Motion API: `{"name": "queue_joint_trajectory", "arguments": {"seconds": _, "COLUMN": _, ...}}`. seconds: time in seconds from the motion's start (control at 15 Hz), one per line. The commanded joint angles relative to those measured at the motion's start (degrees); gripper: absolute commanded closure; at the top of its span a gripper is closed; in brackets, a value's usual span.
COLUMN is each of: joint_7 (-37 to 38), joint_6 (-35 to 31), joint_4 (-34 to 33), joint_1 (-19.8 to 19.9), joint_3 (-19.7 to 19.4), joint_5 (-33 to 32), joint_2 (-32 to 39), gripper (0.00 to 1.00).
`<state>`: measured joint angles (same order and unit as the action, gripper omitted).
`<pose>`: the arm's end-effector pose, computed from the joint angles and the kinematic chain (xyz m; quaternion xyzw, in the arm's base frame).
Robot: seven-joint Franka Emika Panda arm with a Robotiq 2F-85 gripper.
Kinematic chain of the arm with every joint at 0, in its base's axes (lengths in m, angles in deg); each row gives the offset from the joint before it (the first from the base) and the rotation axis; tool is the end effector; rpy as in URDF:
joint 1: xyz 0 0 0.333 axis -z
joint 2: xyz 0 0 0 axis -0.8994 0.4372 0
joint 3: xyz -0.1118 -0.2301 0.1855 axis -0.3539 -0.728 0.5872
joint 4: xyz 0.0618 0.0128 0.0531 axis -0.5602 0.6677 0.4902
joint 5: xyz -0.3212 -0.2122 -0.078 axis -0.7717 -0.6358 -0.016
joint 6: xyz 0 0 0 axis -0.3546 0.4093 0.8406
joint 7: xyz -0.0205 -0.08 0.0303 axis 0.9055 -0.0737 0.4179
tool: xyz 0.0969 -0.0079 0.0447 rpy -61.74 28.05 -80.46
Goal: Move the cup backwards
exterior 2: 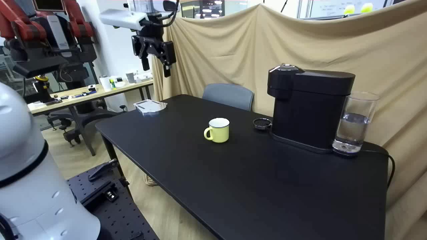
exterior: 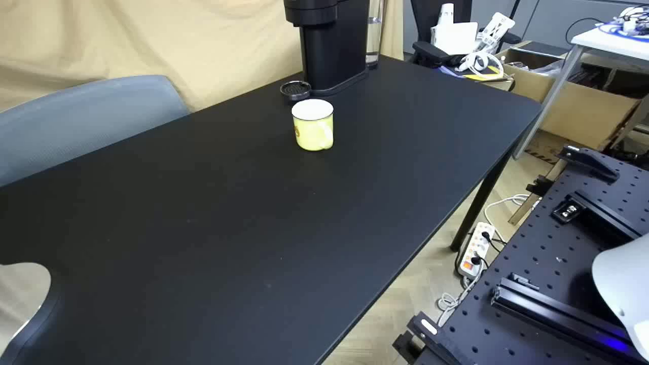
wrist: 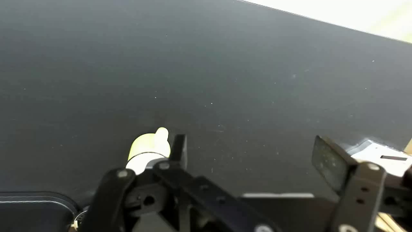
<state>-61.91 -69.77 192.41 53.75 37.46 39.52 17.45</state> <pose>0.3556 0.0766 0.4697 -0.9871 -0.1203 -0.0519 0.0916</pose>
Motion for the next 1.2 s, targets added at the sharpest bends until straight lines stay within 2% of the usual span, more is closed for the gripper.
{"name": "queue_joint_trajectory", "arguments": {"seconds": 0.0, "joint_7": -0.20, "joint_6": 0.21, "joint_4": -0.13, "joint_1": 0.47, "joint_3": 0.41, "joint_5": 0.26, "joint_2": 0.07, "gripper": 0.00}}
{"name": "queue_joint_trajectory", "arguments": {"seconds": 0.87, "joint_7": -0.21, "joint_6": 0.20, "joint_4": -0.13, "joint_1": 0.46, "joint_3": 0.41, "joint_5": 0.26, "joint_2": 0.06, "gripper": 0.00}}
{"name": "queue_joint_trajectory", "arguments": {"seconds": 1.13, "joint_7": -1.80, "joint_6": -4.52, "joint_4": -2.01, "joint_1": 3.16, "joint_3": -0.76, "joint_5": -2.90, "joint_2": 6.43, "gripper": 0.00}}
